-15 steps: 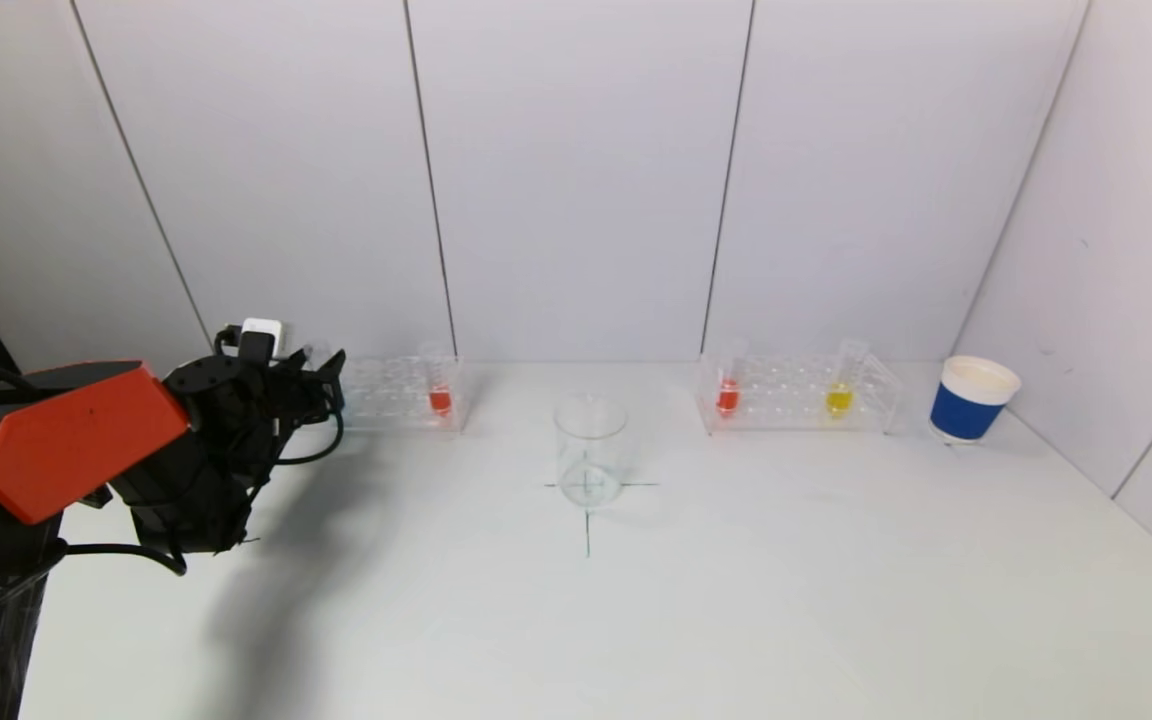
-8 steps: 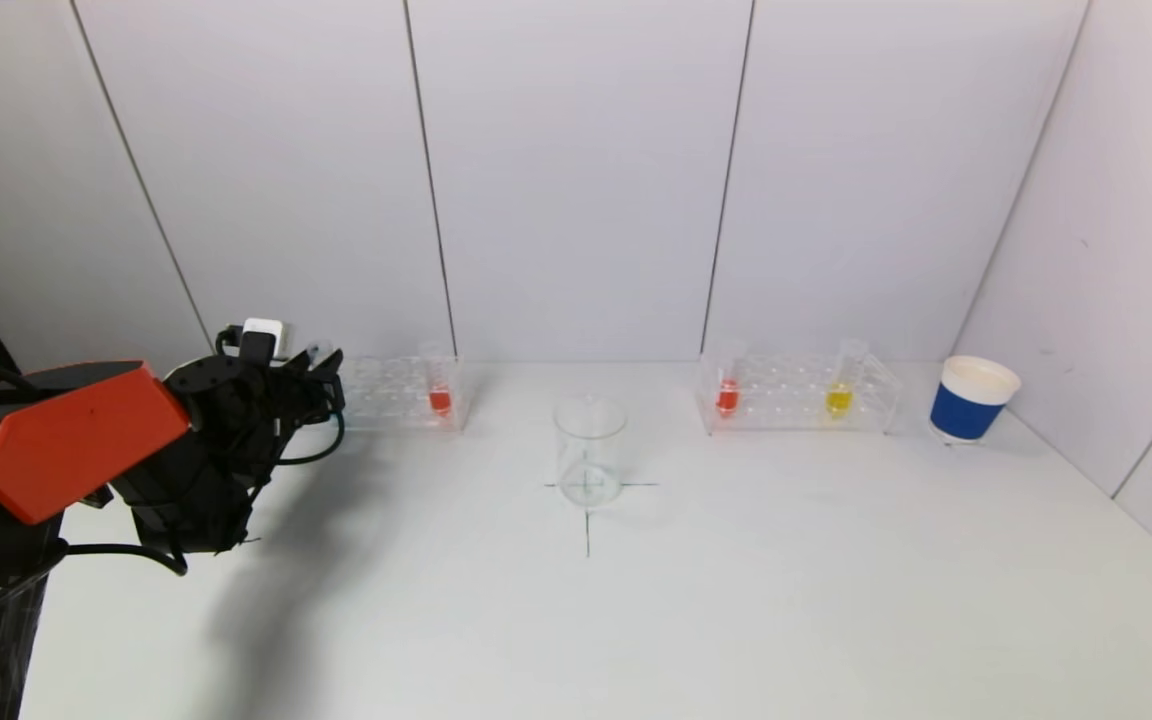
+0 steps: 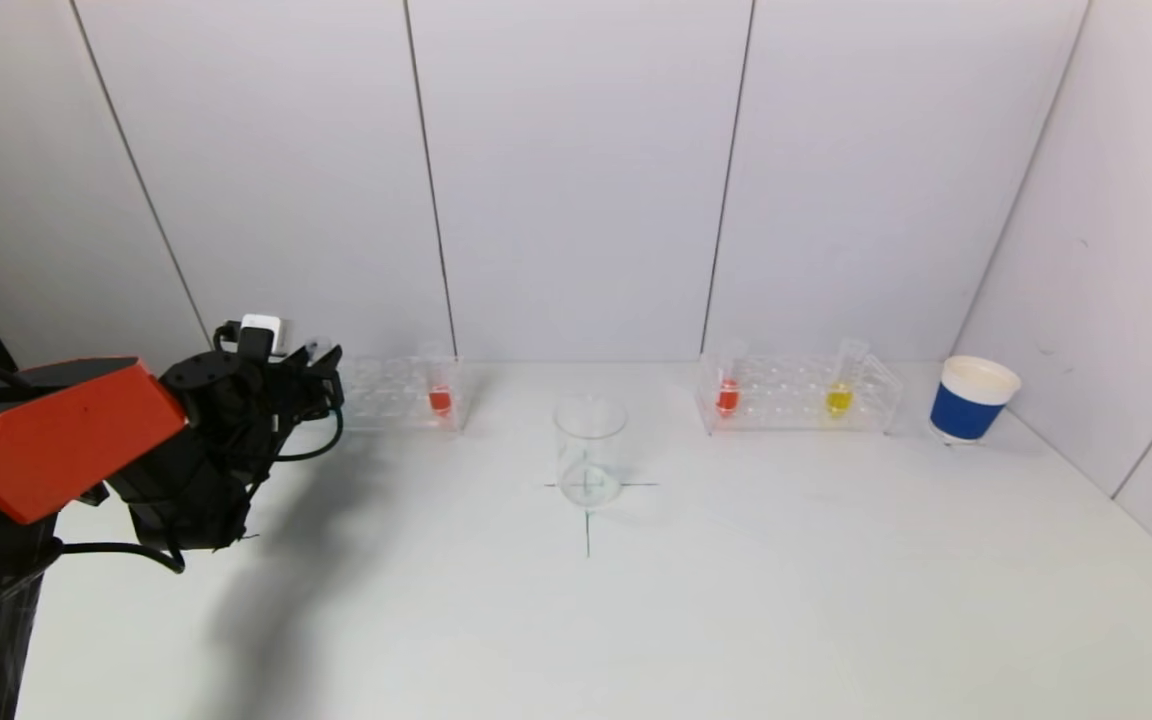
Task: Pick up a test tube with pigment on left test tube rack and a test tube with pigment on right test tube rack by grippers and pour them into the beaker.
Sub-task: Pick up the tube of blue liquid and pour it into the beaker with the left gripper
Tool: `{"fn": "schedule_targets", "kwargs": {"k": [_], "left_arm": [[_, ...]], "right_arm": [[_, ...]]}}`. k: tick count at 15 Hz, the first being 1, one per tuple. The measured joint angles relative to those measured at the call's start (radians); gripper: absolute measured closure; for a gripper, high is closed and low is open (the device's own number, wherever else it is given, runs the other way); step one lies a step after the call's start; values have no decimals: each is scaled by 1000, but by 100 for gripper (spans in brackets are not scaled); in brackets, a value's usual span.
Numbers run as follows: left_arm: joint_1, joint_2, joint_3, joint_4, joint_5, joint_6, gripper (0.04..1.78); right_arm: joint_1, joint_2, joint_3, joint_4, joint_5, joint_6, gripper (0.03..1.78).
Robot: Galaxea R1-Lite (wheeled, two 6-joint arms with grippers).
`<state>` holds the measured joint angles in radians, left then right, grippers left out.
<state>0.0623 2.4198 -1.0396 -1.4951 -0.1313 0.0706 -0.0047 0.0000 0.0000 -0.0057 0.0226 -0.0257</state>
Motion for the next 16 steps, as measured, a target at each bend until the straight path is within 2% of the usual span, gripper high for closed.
{"fn": "schedule_targets", "kwargs": {"k": [3, 8, 12, 16], "left_arm": [[0, -41, -9, 50, -1, 1, 138], [0, -154, -77, 209, -1, 1, 138], [-22, -250, -187, 404, -1, 1, 138], [-80, -317, -335, 615, 0, 0, 138]], "right_arm": [[0, 0, 0, 0, 0, 0, 4], [0, 0, 0, 0, 0, 0, 4], [0, 0, 0, 0, 0, 0, 4], [0, 0, 0, 0, 0, 0, 4]]}}
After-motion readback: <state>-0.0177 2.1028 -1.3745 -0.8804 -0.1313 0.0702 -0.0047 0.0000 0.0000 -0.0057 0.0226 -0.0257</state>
